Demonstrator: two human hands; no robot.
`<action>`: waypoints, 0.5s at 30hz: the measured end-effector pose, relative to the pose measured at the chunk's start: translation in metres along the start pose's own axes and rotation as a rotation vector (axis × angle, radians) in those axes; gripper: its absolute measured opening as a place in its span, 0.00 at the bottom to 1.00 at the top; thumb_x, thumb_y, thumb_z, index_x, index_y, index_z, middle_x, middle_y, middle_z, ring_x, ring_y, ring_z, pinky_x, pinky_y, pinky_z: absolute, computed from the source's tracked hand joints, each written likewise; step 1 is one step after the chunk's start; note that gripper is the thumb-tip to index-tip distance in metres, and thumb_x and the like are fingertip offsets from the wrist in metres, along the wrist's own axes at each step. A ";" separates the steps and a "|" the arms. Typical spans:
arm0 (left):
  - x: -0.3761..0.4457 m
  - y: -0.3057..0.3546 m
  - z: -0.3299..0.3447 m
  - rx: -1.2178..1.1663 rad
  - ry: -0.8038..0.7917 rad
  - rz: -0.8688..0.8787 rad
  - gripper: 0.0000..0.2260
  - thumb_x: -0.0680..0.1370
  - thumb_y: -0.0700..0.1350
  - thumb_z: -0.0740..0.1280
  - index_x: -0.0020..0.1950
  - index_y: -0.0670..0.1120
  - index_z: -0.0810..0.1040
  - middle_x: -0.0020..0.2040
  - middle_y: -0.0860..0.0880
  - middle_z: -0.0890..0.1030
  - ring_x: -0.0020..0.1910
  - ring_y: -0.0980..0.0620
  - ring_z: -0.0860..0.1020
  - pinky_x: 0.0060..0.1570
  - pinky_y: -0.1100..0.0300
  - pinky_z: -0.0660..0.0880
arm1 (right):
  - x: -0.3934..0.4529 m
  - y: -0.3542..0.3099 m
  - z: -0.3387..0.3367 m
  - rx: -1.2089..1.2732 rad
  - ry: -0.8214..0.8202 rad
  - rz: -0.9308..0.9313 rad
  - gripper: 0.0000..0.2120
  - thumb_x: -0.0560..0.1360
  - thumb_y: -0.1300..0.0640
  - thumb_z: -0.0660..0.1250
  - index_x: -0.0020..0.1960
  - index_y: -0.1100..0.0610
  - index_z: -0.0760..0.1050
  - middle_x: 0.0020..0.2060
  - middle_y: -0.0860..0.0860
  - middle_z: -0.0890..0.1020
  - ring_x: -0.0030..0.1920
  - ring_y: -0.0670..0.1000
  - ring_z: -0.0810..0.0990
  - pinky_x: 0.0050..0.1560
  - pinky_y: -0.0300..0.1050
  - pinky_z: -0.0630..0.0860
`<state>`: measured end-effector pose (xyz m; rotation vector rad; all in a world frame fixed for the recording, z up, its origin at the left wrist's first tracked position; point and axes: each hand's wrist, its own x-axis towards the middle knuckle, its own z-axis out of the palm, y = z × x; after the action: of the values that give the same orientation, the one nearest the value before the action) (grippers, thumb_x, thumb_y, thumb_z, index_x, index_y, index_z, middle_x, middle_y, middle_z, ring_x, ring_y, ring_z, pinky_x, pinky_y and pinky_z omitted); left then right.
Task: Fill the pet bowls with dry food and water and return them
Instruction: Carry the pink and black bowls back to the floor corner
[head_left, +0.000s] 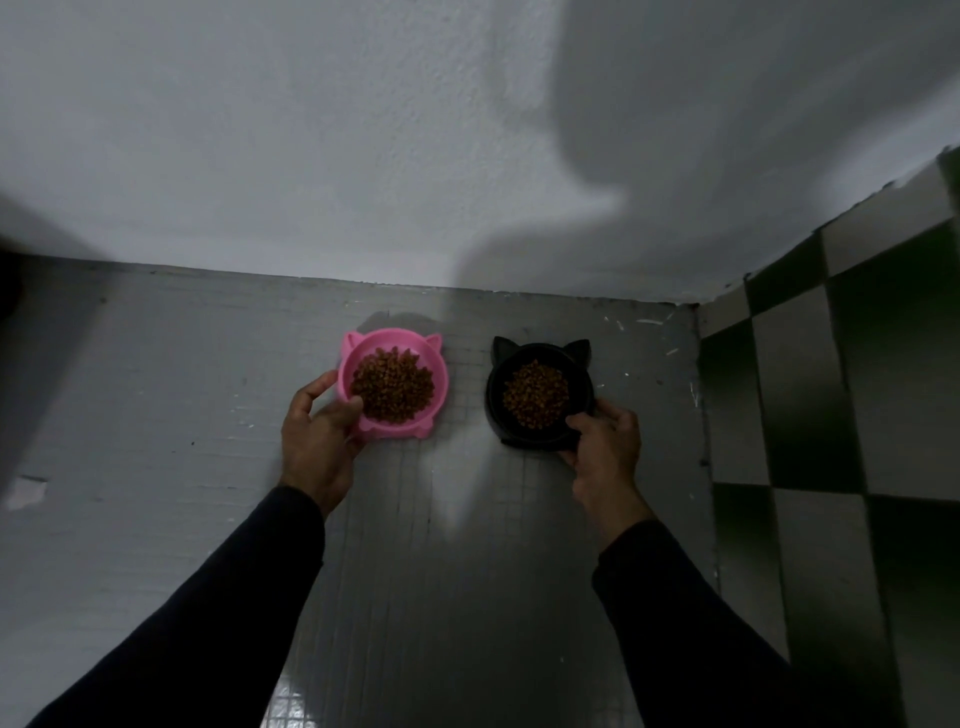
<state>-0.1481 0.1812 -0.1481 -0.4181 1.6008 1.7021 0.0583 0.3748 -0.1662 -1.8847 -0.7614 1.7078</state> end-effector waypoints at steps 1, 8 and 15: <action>0.000 -0.001 0.000 0.016 0.005 0.014 0.20 0.80 0.30 0.64 0.67 0.49 0.74 0.62 0.41 0.81 0.60 0.41 0.82 0.49 0.48 0.84 | 0.002 0.001 -0.001 -0.046 0.012 -0.016 0.21 0.72 0.69 0.69 0.61 0.52 0.74 0.58 0.53 0.80 0.55 0.55 0.80 0.55 0.59 0.81; 0.010 -0.003 -0.008 0.185 0.057 0.097 0.14 0.79 0.36 0.71 0.61 0.50 0.78 0.60 0.39 0.83 0.57 0.40 0.84 0.49 0.48 0.84 | 0.005 0.001 -0.002 -0.272 0.084 -0.197 0.13 0.75 0.62 0.72 0.59 0.54 0.76 0.53 0.51 0.81 0.50 0.49 0.79 0.45 0.39 0.75; 0.018 -0.003 -0.013 0.298 0.102 0.156 0.13 0.79 0.36 0.71 0.59 0.51 0.80 0.57 0.43 0.85 0.55 0.42 0.85 0.55 0.39 0.82 | 0.013 0.004 -0.006 -0.375 0.153 -0.249 0.11 0.74 0.61 0.74 0.54 0.53 0.78 0.54 0.54 0.84 0.51 0.54 0.82 0.54 0.53 0.82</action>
<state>-0.1617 0.1738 -0.1650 -0.2384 1.9705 1.5392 0.0650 0.3811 -0.1773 -2.0283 -1.2646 1.3190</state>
